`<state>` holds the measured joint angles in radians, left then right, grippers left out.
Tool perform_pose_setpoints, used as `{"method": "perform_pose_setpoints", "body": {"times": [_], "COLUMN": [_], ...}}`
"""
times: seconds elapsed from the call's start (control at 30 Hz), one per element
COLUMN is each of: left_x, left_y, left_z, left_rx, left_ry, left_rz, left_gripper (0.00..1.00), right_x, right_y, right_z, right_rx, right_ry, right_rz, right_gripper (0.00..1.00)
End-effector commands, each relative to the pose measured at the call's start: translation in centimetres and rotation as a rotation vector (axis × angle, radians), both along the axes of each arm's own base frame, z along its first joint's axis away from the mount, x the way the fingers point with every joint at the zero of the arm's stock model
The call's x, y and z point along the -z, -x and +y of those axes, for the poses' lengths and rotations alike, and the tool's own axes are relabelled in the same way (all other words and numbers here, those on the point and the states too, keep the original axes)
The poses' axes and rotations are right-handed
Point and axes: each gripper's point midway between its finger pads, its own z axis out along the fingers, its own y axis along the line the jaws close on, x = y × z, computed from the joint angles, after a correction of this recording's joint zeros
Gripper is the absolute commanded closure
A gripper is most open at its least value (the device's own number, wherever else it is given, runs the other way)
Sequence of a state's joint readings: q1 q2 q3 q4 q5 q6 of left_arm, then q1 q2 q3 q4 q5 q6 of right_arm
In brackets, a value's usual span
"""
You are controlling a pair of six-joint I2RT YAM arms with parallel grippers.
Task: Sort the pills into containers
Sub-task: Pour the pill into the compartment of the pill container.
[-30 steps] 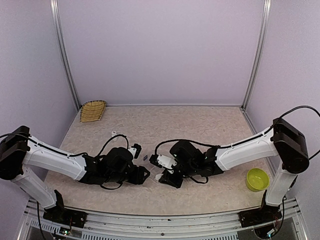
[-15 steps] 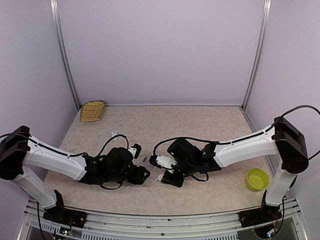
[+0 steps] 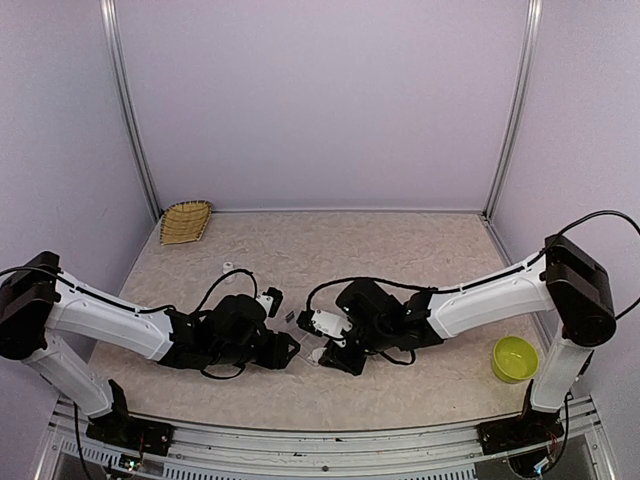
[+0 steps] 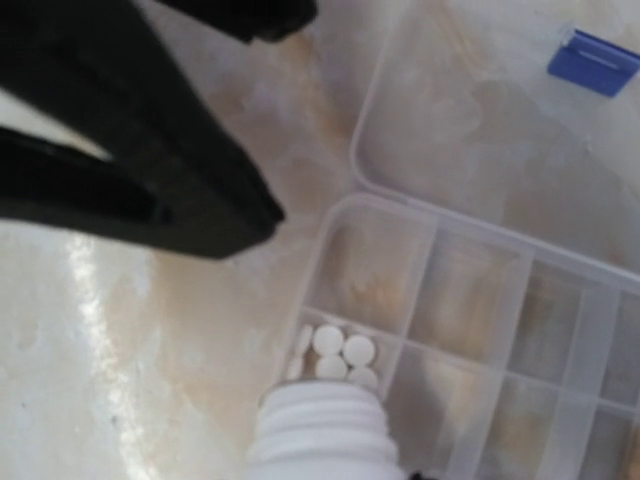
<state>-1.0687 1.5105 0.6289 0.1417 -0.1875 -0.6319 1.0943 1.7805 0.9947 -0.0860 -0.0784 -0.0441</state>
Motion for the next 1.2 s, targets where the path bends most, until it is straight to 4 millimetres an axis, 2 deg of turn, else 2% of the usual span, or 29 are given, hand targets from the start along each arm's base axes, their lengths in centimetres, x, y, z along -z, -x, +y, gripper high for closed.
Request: {"method": "perform_pose_setpoints", "body": {"times": [0.0, 0.3, 0.67, 1.17], "left_x": [0.0, -0.3, -0.6, -1.5], "left_y": [0.3, 0.2, 0.1, -0.1], "left_z": [-0.3, 0.0, -0.1, 0.2], "left_rx": [0.008, -0.001, -0.005, -0.016], "left_ry": [0.009, 0.011, 0.015, 0.016], "left_rz": [0.002, -0.004, -0.008, -0.028], "left_gripper": [0.42, 0.42, 0.42, 0.42], "right_x": [0.1, -1.4, -2.3, -4.9], "right_y": [0.8, 0.6, 0.7, 1.1], "right_z": [0.3, 0.1, 0.0, -0.3], "right_rx": [-0.022, -0.011, -0.007, -0.002], "right_ry": [-0.045, -0.121, -0.262, -0.452], "right_rz": [-0.001, -0.047, -0.082, -0.131], "right_gripper": [0.79, 0.79, 0.80, 0.80]}}
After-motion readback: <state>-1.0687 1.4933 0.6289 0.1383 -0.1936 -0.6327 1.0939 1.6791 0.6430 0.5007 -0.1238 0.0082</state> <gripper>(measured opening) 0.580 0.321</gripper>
